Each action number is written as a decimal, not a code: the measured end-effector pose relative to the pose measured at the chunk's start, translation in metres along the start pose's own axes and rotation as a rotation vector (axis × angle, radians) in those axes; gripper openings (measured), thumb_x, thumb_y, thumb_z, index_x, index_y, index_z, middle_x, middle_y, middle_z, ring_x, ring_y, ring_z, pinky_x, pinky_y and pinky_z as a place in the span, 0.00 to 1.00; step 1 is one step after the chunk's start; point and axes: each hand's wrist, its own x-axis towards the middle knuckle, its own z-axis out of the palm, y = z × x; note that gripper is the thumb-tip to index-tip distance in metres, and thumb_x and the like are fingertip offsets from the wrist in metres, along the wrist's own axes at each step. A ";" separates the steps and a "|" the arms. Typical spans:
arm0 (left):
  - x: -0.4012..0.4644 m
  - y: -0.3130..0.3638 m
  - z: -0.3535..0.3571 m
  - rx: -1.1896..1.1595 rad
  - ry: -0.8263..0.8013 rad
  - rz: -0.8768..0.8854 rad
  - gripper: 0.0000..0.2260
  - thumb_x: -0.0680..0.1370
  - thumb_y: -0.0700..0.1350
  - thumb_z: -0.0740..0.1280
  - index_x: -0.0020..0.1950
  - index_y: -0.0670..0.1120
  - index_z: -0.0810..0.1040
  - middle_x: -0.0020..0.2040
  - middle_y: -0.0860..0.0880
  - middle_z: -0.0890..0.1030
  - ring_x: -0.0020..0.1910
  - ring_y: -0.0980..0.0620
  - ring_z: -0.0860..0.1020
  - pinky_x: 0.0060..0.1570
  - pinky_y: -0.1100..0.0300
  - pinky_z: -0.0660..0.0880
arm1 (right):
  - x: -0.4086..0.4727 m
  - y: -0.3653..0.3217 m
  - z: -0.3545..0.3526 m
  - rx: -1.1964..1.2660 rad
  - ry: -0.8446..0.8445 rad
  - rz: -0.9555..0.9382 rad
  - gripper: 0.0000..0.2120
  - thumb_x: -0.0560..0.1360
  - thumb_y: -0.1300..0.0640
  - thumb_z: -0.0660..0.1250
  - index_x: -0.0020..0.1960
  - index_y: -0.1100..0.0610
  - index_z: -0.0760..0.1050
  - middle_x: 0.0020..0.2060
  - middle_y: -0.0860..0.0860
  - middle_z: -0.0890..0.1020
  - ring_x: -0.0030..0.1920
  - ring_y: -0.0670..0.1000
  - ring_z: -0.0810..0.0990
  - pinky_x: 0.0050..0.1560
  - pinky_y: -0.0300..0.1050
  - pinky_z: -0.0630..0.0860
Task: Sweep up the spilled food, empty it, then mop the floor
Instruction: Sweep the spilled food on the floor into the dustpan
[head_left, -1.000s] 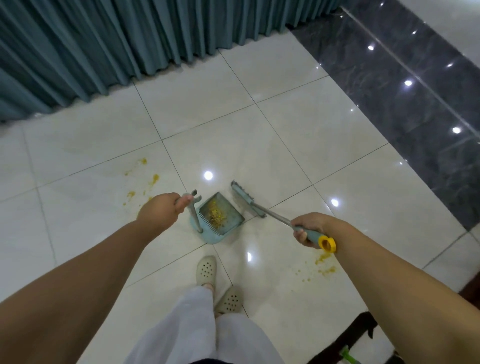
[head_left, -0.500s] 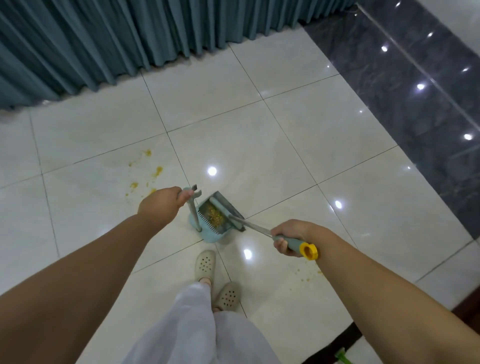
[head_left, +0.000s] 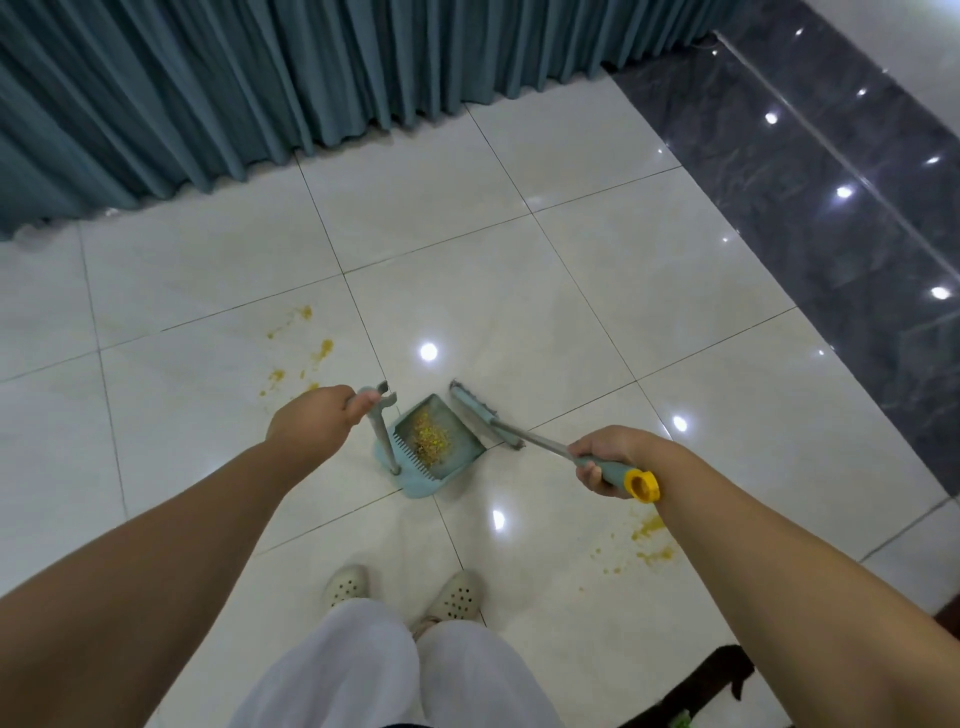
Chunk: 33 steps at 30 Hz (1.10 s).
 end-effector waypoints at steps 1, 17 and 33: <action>0.000 -0.004 -0.002 0.007 -0.003 -0.005 0.26 0.78 0.64 0.48 0.39 0.47 0.74 0.32 0.50 0.75 0.36 0.49 0.75 0.37 0.55 0.69 | 0.002 -0.002 -0.001 0.008 0.009 -0.003 0.07 0.80 0.60 0.58 0.46 0.63 0.67 0.24 0.55 0.71 0.15 0.47 0.66 0.16 0.32 0.66; 0.007 -0.057 -0.018 0.004 -0.054 0.027 0.26 0.80 0.62 0.48 0.44 0.44 0.75 0.36 0.48 0.76 0.39 0.48 0.76 0.39 0.55 0.69 | 0.026 0.012 0.071 0.007 -0.053 0.079 0.06 0.80 0.59 0.57 0.48 0.63 0.66 0.22 0.56 0.71 0.16 0.48 0.67 0.16 0.33 0.66; -0.019 -0.110 -0.030 -0.036 -0.090 0.060 0.25 0.79 0.64 0.48 0.38 0.47 0.72 0.33 0.49 0.75 0.36 0.48 0.75 0.36 0.56 0.69 | -0.028 0.048 0.122 0.163 -0.004 0.053 0.08 0.81 0.59 0.58 0.46 0.63 0.66 0.22 0.54 0.69 0.15 0.46 0.65 0.15 0.31 0.64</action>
